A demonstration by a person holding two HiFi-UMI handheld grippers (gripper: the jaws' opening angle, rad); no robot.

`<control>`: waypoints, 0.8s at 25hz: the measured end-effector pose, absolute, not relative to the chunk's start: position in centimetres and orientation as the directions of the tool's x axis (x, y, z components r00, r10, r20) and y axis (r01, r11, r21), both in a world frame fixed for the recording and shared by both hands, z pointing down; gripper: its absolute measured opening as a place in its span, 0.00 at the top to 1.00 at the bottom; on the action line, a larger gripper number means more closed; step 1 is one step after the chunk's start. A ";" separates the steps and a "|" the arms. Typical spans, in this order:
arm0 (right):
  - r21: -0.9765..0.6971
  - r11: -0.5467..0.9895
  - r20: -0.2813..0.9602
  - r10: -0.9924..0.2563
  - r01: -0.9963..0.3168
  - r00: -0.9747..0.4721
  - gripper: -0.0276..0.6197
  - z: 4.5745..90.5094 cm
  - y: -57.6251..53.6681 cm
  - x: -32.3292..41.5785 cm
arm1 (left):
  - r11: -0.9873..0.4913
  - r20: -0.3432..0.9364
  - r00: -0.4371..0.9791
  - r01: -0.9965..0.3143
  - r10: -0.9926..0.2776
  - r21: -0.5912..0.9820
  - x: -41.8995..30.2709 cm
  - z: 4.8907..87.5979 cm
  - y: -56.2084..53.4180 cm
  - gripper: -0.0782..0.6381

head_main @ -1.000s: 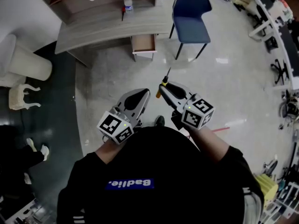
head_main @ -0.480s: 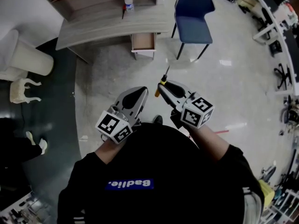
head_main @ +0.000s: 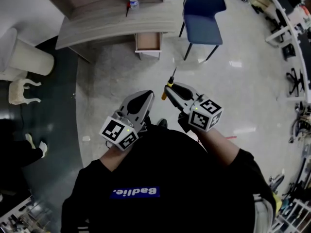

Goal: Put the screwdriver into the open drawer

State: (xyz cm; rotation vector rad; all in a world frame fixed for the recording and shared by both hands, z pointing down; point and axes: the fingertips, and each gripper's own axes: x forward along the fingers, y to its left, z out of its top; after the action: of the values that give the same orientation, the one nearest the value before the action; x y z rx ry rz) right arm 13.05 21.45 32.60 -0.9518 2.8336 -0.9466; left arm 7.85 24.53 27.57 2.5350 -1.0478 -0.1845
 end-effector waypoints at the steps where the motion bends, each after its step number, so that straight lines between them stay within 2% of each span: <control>1: -0.548 0.632 0.181 -0.550 -0.548 -0.815 0.81 32.8 20.9 12.9 | -0.646 0.024 0.714 -0.647 -0.700 0.405 7.7 27.7 24.0 0.89; 20: -0.540 0.537 0.269 -0.619 -0.648 -0.738 0.81 34.5 6.7 6.1 | -0.711 0.014 0.785 -0.568 -0.619 0.414 0.0 27.9 8.7 0.89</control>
State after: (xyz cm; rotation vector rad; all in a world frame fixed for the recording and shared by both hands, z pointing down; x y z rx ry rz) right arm 6.11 6.71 34.52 -1.1523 2.7938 -1.0115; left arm 0.05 8.72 27.86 2.5768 -0.8976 -0.1758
